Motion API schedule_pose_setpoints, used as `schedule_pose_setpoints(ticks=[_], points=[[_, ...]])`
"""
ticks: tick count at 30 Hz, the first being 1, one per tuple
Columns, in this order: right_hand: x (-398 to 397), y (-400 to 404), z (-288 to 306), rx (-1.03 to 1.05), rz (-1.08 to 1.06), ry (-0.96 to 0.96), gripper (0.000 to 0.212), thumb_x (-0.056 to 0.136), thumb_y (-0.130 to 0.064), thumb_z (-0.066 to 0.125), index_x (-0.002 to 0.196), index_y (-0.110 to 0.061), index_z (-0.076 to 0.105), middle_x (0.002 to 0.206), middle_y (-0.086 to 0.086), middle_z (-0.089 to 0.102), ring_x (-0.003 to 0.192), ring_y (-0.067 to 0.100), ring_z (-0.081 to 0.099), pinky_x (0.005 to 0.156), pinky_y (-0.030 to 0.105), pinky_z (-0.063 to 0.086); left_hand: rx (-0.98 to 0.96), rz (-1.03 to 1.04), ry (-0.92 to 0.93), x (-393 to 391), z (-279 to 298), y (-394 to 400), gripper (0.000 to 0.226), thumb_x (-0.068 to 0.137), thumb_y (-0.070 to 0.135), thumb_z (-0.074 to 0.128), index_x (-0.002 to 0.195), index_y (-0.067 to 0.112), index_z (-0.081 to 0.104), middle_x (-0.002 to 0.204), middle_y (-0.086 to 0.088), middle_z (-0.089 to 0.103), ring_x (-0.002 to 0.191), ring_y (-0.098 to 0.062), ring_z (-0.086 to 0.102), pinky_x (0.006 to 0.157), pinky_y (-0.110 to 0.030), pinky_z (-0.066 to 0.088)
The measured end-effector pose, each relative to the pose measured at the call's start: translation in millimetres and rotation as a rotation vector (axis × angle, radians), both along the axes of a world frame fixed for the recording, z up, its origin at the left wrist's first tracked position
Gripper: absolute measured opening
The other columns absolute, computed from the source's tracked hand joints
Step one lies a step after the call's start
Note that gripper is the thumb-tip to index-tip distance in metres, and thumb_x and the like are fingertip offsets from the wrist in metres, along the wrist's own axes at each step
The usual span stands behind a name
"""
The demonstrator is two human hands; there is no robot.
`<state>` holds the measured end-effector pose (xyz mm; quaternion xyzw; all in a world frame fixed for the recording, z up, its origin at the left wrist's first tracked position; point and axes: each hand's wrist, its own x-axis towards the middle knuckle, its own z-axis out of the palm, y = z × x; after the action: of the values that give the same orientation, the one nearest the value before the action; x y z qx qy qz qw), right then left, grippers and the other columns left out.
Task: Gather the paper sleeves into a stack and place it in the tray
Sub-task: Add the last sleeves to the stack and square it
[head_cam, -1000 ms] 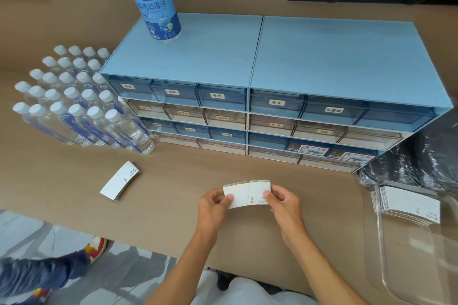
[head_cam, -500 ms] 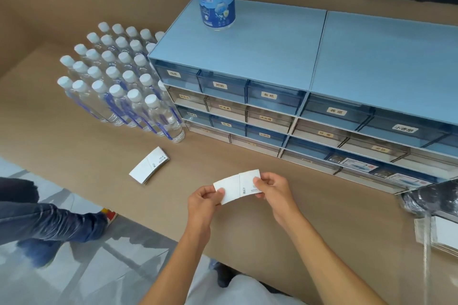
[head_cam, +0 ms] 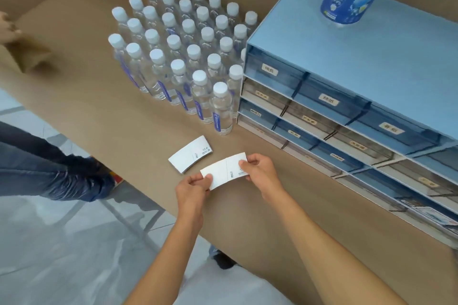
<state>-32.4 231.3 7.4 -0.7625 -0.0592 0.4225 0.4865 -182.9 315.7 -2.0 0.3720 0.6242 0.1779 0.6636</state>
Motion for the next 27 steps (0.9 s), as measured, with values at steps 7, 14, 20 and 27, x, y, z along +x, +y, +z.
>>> schedule_pose_setpoints(ticks=[7, 14, 20, 27], points=[[-5.4, 71.4, -9.9, -0.081, 0.159, -0.098, 0.015, 0.085, -0.012, 0.066, 0.073, -0.019, 0.06, 0.072, -0.004, 0.065, 0.066, 0.013, 0.059, 0.06, 0.024, 0.045, 0.085, 0.138, 0.11, -11.0, -8.8, 42.2, 0.014, 0.081, 0.017, 0.077, 0.089, 0.013, 0.066, 0.088, -0.005, 0.066, 0.076, -0.02, 0.063, 0.08, -0.039, 0.055], [-7.6, 116.4, -21.9, -0.142, 0.278, -0.147, 0.009, 0.083, -0.012, 0.066, 0.078, -0.005, 0.062, 0.074, 0.003, 0.059, 0.069, 0.017, 0.053, 0.065, 0.03, 0.041, 0.074, 0.191, 0.205, -11.7, -16.7, 71.2, 0.016, 0.081, 0.018, 0.073, 0.094, 0.012, 0.065, 0.087, -0.001, 0.066, 0.071, -0.014, 0.061, 0.064, -0.026, 0.047], [-8.7, 133.6, -26.6, -0.187, 0.309, -0.174, 0.015, 0.084, -0.013, 0.066, 0.074, -0.009, 0.056, 0.07, 0.001, 0.054, 0.064, 0.016, 0.049, 0.058, 0.027, 0.039, 0.058, 0.175, 0.243, -13.0, -21.8, 84.9, 0.012, 0.081, 0.019, 0.072, 0.089, 0.016, 0.063, 0.085, 0.0, 0.066, 0.072, -0.015, 0.062, 0.062, -0.027, 0.047], [-13.3, 143.8, -31.0, -0.243, 0.34, -0.266, 0.035, 0.079, -0.015, 0.067, 0.056, -0.016, 0.04, 0.058, 0.003, 0.036, 0.054, 0.016, 0.032, 0.052, 0.028, 0.026, 0.047, 0.082, 0.336, -18.1, -26.6, 95.3, 0.015, 0.081, 0.026, 0.073, 0.076, 0.02, 0.06, 0.077, 0.005, 0.064, 0.065, -0.009, 0.058, 0.053, -0.024, 0.039]])
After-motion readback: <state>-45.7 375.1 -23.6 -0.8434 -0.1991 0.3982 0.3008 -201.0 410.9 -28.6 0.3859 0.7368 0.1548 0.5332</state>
